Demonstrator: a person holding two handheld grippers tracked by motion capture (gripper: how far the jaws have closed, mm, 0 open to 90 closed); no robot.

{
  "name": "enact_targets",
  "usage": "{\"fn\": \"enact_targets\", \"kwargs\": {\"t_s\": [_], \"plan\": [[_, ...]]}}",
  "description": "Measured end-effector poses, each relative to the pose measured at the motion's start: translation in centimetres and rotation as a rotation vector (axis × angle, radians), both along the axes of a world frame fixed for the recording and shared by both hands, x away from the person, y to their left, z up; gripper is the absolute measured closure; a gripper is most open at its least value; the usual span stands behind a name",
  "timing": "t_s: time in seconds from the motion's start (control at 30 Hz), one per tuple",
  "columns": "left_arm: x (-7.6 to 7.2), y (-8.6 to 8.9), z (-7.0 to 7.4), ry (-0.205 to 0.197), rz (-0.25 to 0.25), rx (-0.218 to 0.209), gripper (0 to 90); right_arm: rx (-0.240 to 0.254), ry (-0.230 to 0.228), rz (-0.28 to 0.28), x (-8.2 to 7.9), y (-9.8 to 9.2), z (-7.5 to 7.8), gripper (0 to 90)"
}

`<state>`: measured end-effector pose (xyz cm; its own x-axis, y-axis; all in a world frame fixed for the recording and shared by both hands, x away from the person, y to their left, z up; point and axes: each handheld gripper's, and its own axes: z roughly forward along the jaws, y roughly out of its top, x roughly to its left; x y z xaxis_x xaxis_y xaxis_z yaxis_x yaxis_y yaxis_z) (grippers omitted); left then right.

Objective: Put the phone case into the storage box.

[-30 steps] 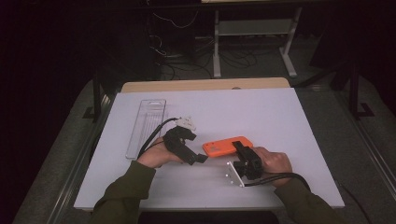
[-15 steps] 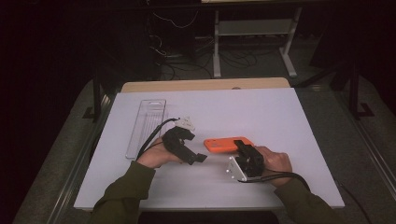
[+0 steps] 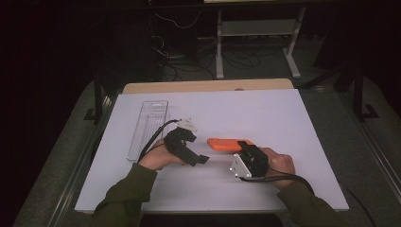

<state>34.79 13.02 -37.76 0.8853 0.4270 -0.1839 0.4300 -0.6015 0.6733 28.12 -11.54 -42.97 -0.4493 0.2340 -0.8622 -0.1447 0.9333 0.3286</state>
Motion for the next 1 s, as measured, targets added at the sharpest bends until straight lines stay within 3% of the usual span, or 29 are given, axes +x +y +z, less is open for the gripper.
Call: {"fn": "enact_targets", "kwargs": {"t_s": [1.0], "plan": [[0.0,-0.07,0.02,-0.027,0.006,0.003,0.8,0.194,0.151,-0.08,0.83,-0.7,0.59,81.6]]}}
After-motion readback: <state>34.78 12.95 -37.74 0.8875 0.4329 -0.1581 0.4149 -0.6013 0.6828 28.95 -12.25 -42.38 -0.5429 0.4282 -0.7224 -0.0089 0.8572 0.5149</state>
